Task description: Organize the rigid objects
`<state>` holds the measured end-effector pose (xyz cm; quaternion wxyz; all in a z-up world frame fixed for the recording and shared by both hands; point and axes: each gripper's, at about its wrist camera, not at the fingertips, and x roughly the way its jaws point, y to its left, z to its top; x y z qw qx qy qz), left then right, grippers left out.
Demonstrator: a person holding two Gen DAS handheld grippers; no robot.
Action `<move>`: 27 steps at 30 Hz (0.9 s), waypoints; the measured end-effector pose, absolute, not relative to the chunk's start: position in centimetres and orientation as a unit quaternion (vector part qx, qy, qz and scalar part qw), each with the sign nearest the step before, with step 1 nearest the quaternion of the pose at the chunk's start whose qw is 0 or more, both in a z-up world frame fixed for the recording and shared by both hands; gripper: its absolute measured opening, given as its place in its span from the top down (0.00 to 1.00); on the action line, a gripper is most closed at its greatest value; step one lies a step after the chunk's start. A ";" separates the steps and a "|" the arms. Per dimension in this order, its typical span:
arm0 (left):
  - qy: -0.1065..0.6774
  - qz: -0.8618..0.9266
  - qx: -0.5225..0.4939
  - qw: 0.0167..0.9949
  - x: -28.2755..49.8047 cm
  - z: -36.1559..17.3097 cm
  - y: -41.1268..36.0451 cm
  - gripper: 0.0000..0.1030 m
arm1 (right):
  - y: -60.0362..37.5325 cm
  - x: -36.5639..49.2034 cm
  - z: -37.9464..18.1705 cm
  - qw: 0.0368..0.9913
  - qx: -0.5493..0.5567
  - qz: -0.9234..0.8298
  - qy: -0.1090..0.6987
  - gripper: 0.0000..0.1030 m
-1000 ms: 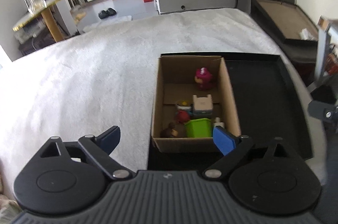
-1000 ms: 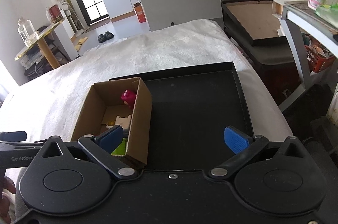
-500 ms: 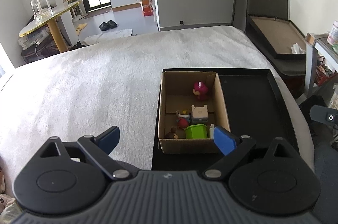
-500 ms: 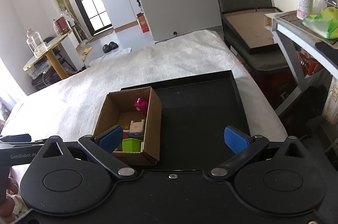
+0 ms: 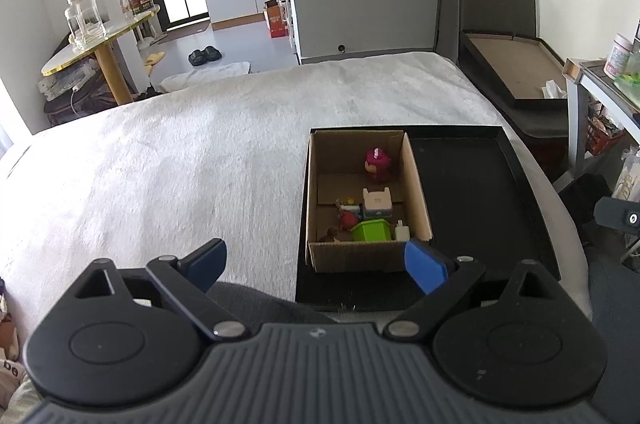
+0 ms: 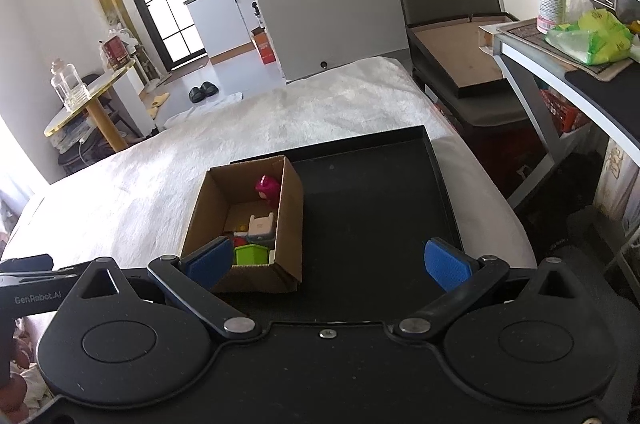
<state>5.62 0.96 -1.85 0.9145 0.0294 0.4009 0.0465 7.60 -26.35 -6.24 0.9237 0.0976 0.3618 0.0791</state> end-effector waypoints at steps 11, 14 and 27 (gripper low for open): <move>0.385 0.051 0.022 0.921 3.3 -1.0 1.4 0.08 | -26.8 6.1 -5.5 0.926 0.091 0.083 0.358 0.00; 0.386 0.051 0.012 0.921 3.0 -0.9 1.8 0.08 | -26.6 5.6 -5.2 0.927 0.078 0.086 0.356 0.00; 0.383 0.051 0.011 0.922 2.2 -0.6 2.2 0.08 | -25.1 4.6 -4.7 0.928 0.057 0.100 0.354 0.00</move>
